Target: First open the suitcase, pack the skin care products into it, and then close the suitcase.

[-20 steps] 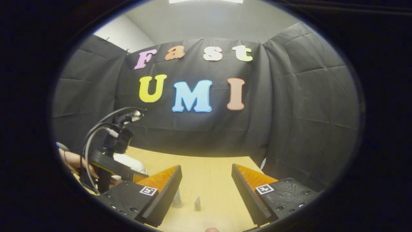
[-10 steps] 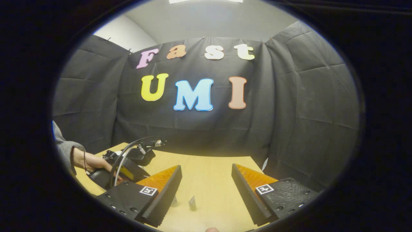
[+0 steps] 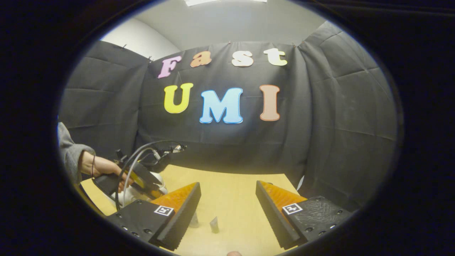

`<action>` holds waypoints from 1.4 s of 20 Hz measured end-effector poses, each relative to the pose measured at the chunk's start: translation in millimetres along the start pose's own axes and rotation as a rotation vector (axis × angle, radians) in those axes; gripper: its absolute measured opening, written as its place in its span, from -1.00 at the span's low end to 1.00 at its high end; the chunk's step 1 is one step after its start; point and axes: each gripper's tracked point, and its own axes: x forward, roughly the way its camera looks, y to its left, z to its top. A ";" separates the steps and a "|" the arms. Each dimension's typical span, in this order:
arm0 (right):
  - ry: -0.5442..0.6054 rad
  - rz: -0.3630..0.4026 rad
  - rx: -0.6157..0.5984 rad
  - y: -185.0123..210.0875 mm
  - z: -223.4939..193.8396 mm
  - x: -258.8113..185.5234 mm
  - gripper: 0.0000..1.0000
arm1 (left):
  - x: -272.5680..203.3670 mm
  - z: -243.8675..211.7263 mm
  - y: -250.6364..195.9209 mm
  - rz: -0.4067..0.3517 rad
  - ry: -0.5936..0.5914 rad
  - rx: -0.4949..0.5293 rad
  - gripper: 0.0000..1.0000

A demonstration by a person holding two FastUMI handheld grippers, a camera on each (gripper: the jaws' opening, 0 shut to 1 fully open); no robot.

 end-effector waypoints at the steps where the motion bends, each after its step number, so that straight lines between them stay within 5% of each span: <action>1: -0.009 -0.009 -0.004 -1.6 2.0 0.0 0.89 | -14.1 6.5 -3.6 -0.015 -0.008 -0.005 -0.72; 7: -0.056 -0.031 -0.010 13.9 23.6 -3.7 0.89 | -146.3 57.3 36.2 0.005 -0.126 0.057 -0.73; 15: -0.093 -0.127 0.011 62.5 43.7 -6.1 0.88 | -269.3 80.9 233.4 0.208 -0.236 0.119 -0.73; 23: -0.038 -0.324 0.028 88.1 49.1 -26.2 0.89 | -245.5 84.8 463.4 0.378 -0.256 0.099 -0.73; 28: -0.002 -0.392 0.036 100.3 53.1 -35.7 0.89 | -181.9 67.1 550.3 0.316 -0.224 0.006 -0.74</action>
